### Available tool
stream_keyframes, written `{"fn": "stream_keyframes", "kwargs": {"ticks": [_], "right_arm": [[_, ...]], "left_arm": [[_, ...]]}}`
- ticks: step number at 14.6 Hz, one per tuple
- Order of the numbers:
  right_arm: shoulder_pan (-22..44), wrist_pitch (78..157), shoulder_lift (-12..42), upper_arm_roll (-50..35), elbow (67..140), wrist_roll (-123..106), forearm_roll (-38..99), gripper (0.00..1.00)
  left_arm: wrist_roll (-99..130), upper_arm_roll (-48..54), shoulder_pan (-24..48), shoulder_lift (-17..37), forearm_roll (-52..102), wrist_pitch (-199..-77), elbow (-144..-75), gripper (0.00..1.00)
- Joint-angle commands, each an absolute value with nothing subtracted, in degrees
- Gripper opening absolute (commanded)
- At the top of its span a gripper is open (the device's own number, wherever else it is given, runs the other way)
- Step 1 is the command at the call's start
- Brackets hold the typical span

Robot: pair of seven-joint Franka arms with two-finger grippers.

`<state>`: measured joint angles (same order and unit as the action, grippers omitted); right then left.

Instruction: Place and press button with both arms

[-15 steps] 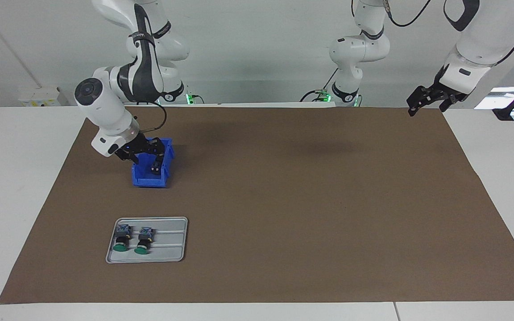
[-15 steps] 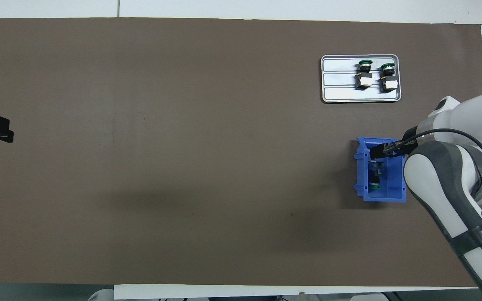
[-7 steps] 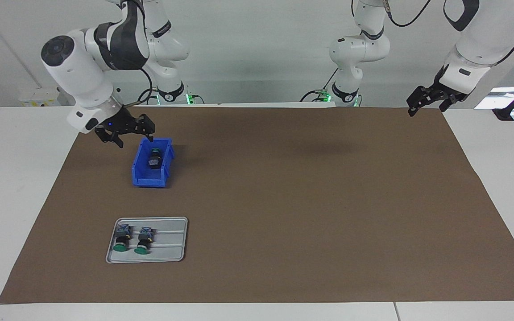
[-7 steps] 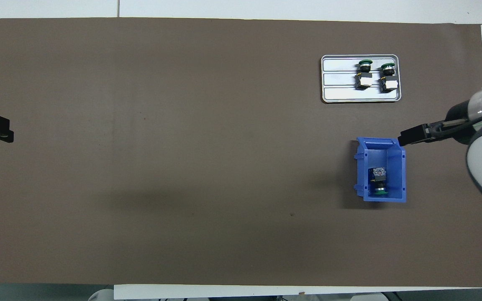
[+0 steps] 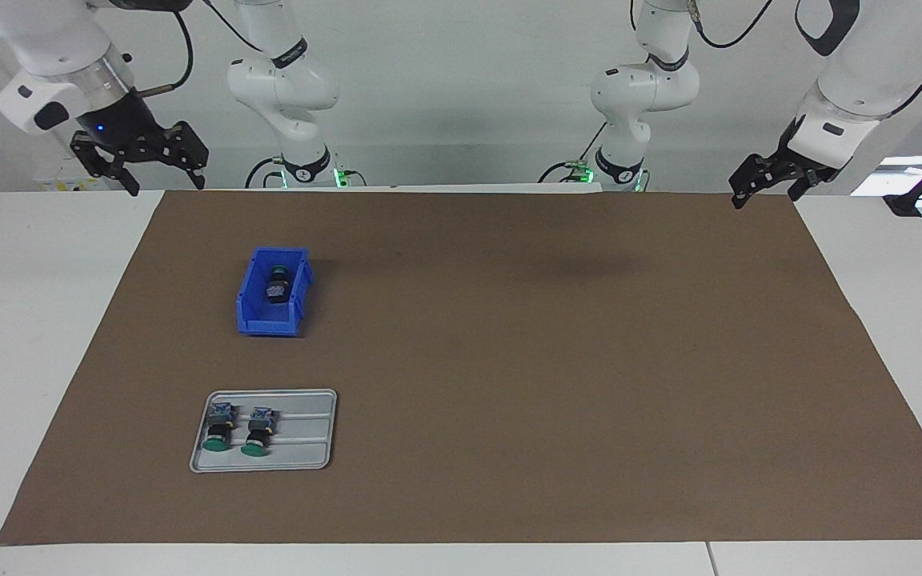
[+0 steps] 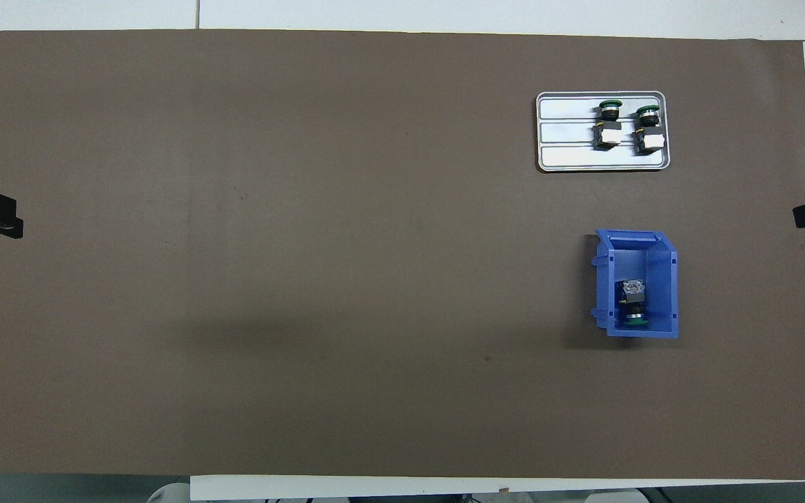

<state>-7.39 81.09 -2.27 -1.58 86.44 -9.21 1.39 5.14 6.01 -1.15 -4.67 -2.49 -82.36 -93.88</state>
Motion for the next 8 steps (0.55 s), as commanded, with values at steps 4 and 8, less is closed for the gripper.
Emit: {"fn": "stream_keyframes", "kwargs": {"ticks": [4,8], "right_arm": [[-7.21,82.18,0.26,-2.28,86.92,-4.75,1.32,1.00],[-7.29,82.00,0.18,-2.29,87.01,-4.66,1.23,1.00]], "left_arm": [[4.48,5.80,-0.88,-5.36,-2.02,-83.23,-94.92,1.00],[4.48,5.80,-0.88,-5.36,-2.02,-83.23,-94.92,1.00]]}}
